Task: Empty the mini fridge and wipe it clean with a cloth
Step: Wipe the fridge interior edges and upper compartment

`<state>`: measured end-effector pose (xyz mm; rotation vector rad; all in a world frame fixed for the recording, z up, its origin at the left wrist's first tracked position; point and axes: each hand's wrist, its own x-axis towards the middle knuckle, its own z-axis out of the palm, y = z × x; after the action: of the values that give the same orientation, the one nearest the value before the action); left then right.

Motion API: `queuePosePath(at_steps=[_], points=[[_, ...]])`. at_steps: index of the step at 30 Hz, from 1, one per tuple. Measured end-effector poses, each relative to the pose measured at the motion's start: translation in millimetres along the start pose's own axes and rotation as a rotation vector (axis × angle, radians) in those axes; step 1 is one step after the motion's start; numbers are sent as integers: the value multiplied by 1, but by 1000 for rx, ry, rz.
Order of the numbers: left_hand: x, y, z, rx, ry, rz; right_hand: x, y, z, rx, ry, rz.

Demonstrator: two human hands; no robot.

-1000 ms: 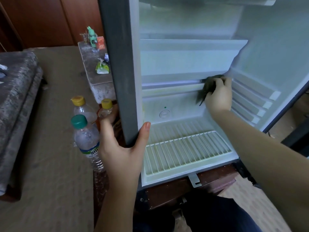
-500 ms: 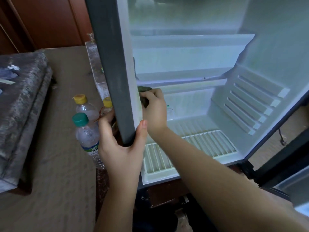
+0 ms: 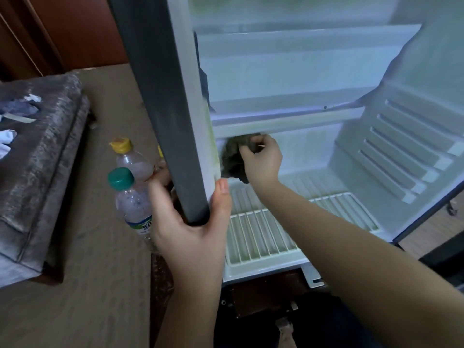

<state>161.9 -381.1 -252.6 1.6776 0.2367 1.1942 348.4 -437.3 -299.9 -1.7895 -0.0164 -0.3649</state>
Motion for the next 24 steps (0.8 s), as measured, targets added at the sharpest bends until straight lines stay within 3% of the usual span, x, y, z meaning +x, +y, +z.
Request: queuePosePath(at_steps=[4, 9, 12, 15, 21, 24], points=[[4, -2, -6, -12, -34, 0, 28, 13, -36, -28, 81, 39], [5, -6, -6, -43, -42, -24, 78, 32, -109, -122, 379, 197], [5, -6, -5, -40, -33, -28, 85, 30, -111, -10, 423, 317], [5, -5, -5, -38, -28, -30, 68, 17, -83, 254, 293, 404], [1, -2, -3, -48, -11, -29, -8, -20, 7, 351, -200, 278], [-1, 1, -1, -68, -9, -31, -13, -23, 14, 341, -250, 302]])
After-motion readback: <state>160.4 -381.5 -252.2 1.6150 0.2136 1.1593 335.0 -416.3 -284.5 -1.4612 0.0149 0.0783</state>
